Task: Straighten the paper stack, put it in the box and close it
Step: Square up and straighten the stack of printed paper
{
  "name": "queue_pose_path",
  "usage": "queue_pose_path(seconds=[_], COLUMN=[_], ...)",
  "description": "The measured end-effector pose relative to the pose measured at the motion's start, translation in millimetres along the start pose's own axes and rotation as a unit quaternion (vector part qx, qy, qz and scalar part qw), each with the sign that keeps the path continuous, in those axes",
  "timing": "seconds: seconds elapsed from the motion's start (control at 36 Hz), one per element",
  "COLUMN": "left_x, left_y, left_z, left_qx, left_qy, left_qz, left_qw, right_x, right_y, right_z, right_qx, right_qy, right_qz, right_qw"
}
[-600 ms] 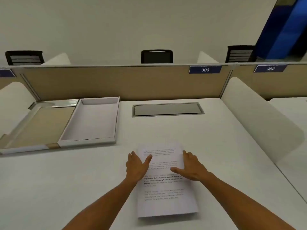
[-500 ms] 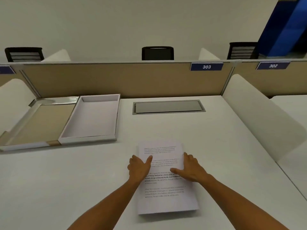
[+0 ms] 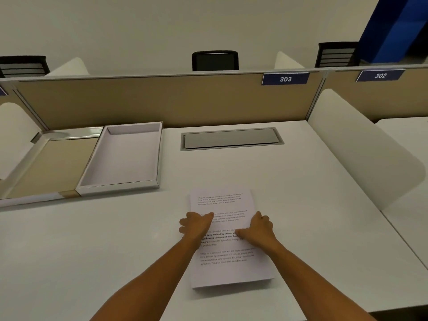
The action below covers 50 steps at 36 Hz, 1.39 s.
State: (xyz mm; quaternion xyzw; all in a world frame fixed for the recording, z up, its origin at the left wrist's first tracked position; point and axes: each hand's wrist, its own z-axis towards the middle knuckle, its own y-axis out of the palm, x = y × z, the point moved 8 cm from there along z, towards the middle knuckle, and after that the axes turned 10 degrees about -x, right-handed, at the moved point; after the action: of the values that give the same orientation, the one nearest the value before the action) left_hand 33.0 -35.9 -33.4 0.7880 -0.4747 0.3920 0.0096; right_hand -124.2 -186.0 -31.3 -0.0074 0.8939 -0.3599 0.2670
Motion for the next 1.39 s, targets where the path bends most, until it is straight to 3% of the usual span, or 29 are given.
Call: queue_pose_path(seconds=[0.22, 0.39, 0.56, 0.97, 1.19, 1.39], left_x=[-15, -47, -2, 8, 7, -7], left_y=[-9, -3, -9, -3, -7, -2], left_z=[24, 112, 29, 34, 31, 22], left_qx=[0.007, -0.016, -0.063, -0.126, -0.117, -0.134], left_qy=[-0.04, -0.049, -0.031, -0.014, 0.039, 0.027], left_qz=[-0.084, -0.119, -0.156, -0.193, -0.194, -0.252], left_qw=[0.996, 0.992, 0.985, 0.973, 0.973, 0.958], right_x=[1, 1, 3, 3, 4, 5], right_y=[0, -1, -1, 0, -1, -2], right_z=[1, 2, 4, 8, 6, 6], right_qx=[-0.001, 0.0, -0.002, -0.004, 0.003, -0.002], right_qy=[0.007, 0.012, 0.014, 0.02, 0.014, 0.015], right_qz=[0.01, 0.006, 0.004, 0.002, 0.002, 0.019], right_qw=[1.0, 1.0, 1.0, 1.0, 1.0, 1.0])
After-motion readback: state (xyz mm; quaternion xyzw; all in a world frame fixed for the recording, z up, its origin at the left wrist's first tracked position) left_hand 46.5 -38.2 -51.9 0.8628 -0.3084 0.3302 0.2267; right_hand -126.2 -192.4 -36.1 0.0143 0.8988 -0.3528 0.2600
